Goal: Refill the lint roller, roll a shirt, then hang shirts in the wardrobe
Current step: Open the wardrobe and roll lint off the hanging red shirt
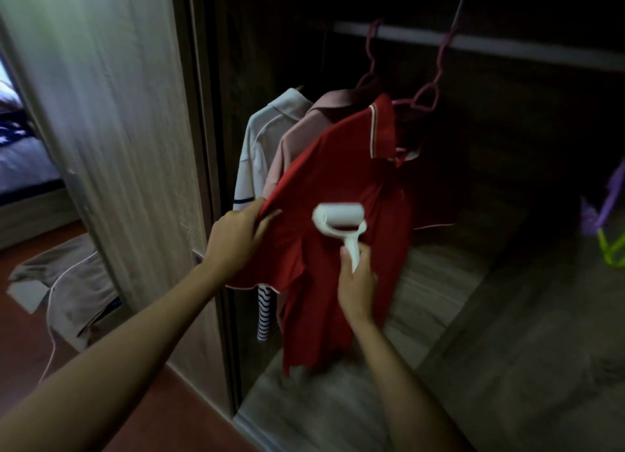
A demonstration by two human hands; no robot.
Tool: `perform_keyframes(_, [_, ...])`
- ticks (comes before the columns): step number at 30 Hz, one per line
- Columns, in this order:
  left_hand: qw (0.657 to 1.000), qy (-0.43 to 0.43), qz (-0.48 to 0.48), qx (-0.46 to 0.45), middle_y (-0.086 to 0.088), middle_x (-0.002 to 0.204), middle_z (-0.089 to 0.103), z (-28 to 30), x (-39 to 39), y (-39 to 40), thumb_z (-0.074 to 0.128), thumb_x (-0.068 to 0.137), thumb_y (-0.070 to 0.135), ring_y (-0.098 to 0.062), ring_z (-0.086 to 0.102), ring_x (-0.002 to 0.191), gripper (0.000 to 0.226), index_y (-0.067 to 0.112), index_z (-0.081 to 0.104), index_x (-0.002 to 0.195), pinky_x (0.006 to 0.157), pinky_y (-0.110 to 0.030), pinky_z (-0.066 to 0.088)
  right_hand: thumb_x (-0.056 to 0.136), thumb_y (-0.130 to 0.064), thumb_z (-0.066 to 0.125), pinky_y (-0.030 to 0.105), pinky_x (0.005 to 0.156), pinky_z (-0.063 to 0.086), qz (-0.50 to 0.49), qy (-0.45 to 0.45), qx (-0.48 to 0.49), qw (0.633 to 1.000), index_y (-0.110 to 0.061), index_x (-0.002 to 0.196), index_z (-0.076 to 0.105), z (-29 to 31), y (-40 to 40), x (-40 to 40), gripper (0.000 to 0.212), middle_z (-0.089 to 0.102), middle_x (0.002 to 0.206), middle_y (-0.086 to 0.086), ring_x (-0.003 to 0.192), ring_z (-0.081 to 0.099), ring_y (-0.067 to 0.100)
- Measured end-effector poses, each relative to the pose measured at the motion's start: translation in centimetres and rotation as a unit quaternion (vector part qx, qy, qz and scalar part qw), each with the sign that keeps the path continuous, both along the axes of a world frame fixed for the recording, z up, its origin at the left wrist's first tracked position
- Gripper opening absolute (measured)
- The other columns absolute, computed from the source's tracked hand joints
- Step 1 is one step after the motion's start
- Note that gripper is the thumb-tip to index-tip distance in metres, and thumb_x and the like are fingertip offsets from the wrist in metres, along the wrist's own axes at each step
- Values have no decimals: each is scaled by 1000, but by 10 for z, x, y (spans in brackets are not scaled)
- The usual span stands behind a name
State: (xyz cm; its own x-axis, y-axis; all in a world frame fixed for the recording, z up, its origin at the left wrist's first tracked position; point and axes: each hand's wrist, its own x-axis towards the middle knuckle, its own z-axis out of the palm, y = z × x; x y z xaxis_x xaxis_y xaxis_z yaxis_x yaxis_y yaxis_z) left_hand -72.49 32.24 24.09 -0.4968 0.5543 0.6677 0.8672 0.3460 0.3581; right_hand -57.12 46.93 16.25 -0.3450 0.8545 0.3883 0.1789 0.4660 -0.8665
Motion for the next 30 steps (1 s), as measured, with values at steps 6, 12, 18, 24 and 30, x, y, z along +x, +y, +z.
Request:
perform_keyframes(6, [1000, 11, 7, -9, -4, 69, 65, 0, -6, -2, 24, 91, 60, -23, 61, 58, 58, 16, 60, 101, 55, -44, 52, 96, -37, 51, 21, 54, 39, -17, -44, -67, 997, -22, 104, 58, -52, 1, 20, 18, 62, 71, -6, 63, 59, 8])
perform_keyframes(12, [999, 36, 13, -4, -12, 71, 67, 1, -5, -1, 24, 89, 57, -33, 64, 62, 61, 11, 61, 105, 55, -42, 50, 97, -43, 46, 11, 54, 41, -39, 50, -30, 998, -32, 107, 51, 6, 32, 15, 15, 62, 76, -12, 67, 59, -1])
perform_keyframes(18, [999, 36, 9, 0, -11, 63, 63, 4, 4, -1, 25, 89, 54, -30, 60, 53, 60, 8, 62, 102, 50, -38, 48, 96, -39, 49, 26, 60, 40, -12, -47, -33, 998, -26, 106, 57, -38, 35, 20, 18, 65, 75, -4, 67, 61, 15])
perform_keyframes(24, [999, 42, 12, -1, -13, 64, 62, 6, 0, 1, 27, 89, 52, -33, 60, 55, 37, 23, 48, 100, 50, -40, 48, 96, -37, 51, 12, 53, 39, -7, 1, -30, 1000, -31, 102, 57, -32, 24, 28, 10, 62, 71, -8, 63, 59, 5])
perform_keyframes(30, [999, 31, 6, -4, -13, 69, 64, 6, 3, 2, 25, 89, 52, -32, 61, 58, 55, 11, 59, 104, 52, -43, 50, 95, -37, 51, 22, 56, 36, 48, -90, 2, 995, -25, 109, 57, -57, 15, 24, 19, 67, 79, -4, 69, 62, 13])
